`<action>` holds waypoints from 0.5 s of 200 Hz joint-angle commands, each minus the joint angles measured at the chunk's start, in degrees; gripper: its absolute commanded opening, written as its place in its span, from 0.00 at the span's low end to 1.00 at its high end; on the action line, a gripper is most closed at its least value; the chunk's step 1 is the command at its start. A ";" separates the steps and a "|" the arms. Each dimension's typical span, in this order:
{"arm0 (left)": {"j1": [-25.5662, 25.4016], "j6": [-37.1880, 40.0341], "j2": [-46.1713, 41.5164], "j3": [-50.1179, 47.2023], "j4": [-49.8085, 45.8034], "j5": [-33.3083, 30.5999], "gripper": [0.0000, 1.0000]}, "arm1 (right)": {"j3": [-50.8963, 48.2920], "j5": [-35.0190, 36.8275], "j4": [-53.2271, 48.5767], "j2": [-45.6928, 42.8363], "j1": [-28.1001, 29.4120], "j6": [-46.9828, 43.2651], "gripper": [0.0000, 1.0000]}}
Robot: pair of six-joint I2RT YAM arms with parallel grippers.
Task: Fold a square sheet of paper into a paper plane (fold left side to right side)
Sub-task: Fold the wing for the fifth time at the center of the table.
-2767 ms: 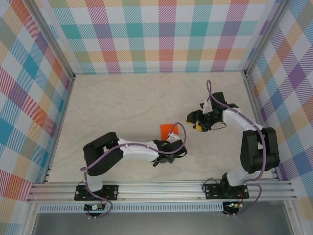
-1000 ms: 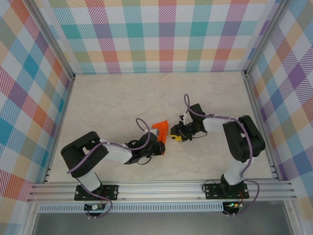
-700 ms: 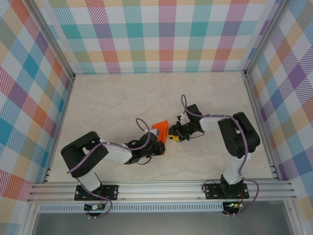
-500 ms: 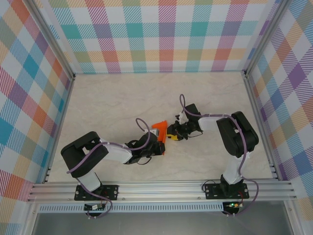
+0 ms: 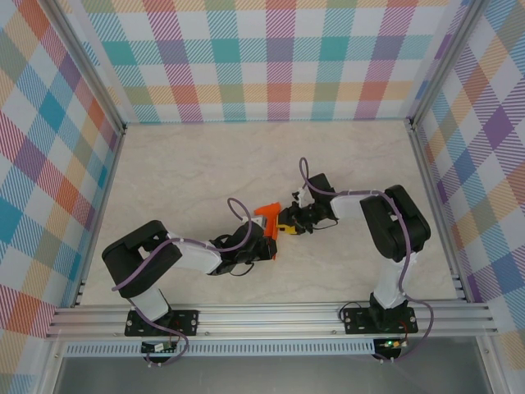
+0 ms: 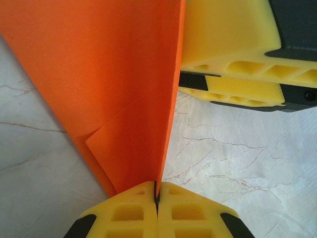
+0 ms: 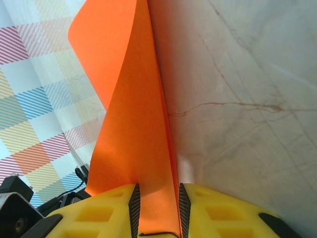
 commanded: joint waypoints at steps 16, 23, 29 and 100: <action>0.79 -0.41 0.45 -1.18 -0.84 -0.28 0.05 | 1.61 -0.84 1.03 2.45 1.86 0.12 0.30; 0.81 -0.43 0.42 -1.18 -0.88 -0.21 0.05 | 1.76 -0.79 1.03 2.54 2.05 0.12 0.30; 0.81 -0.39 0.53 -1.16 -0.90 -0.21 0.05 | 1.91 -0.78 0.96 2.55 2.26 0.12 0.30; 0.81 -0.29 -0.24 -0.84 -1.55 -0.29 0.16 | 4.03 3.03 -6.45 3.69 2.66 -2.76 0.30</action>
